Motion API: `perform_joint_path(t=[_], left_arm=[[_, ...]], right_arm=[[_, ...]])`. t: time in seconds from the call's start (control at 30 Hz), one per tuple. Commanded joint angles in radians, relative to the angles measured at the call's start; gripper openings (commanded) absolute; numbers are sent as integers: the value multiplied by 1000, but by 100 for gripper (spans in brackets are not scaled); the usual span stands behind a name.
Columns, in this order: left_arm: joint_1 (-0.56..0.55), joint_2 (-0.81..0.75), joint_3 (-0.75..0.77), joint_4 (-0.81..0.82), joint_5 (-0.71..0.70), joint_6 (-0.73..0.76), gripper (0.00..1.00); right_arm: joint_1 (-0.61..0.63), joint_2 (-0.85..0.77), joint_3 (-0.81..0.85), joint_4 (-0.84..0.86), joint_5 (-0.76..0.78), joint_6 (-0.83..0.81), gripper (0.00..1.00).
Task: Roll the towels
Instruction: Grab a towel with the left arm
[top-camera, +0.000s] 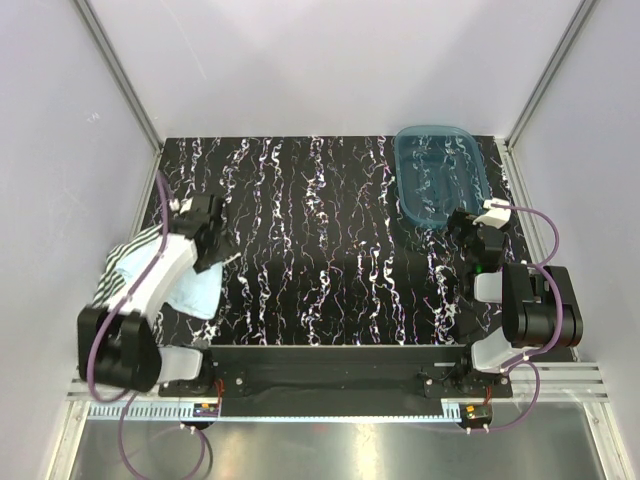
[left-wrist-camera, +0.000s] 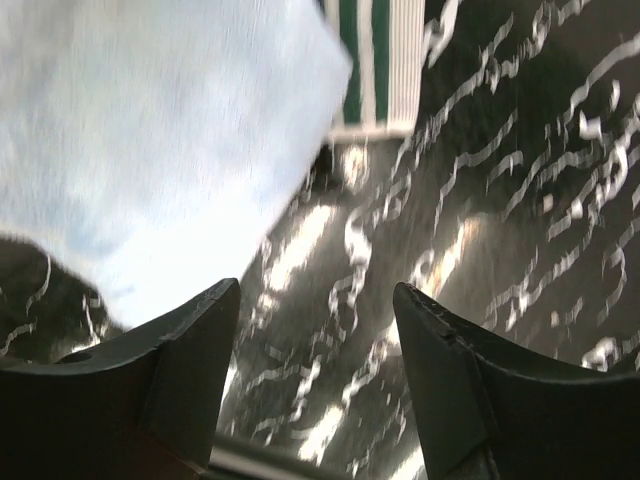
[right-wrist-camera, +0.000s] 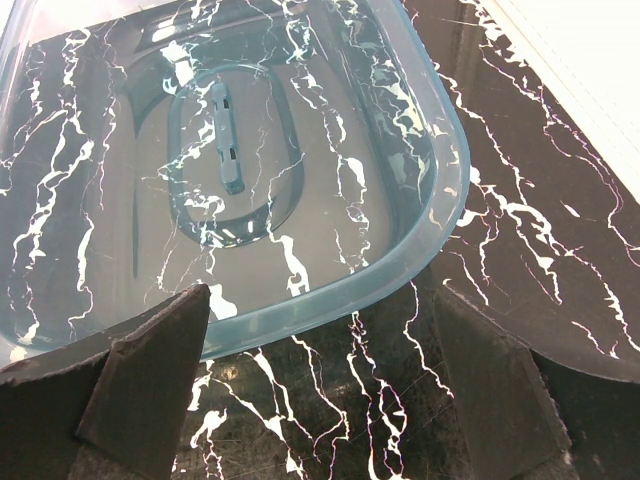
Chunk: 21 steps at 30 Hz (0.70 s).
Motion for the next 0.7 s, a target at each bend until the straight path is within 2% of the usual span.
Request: perform_joint_path(t=[0.0, 0.13, 0.33, 0.43, 0.5, 0.53, 0.67], left_arm=[[-2, 138, 118, 119, -112, 6, 67], [18, 265, 188, 132, -156, 31, 68], [105, 371, 216, 150, -60, 3, 65], [124, 394, 211, 156, -34, -2, 57], [130, 404, 205, 164, -21, -6, 55], [133, 407, 201, 167, -9, -5, 48], [134, 418, 199, 175, -3, 0, 38]], right_arm=[[5, -6, 10, 16, -5, -7, 100], [5, -8, 12, 17, -5, -6, 100], [5, -8, 10, 17, -5, -6, 100], [5, -8, 10, 17, -5, -7, 100], [5, -6, 10, 17, -5, -7, 100], [5, -6, 10, 16, -7, -7, 100], [5, -8, 10, 16, -5, -7, 100]])
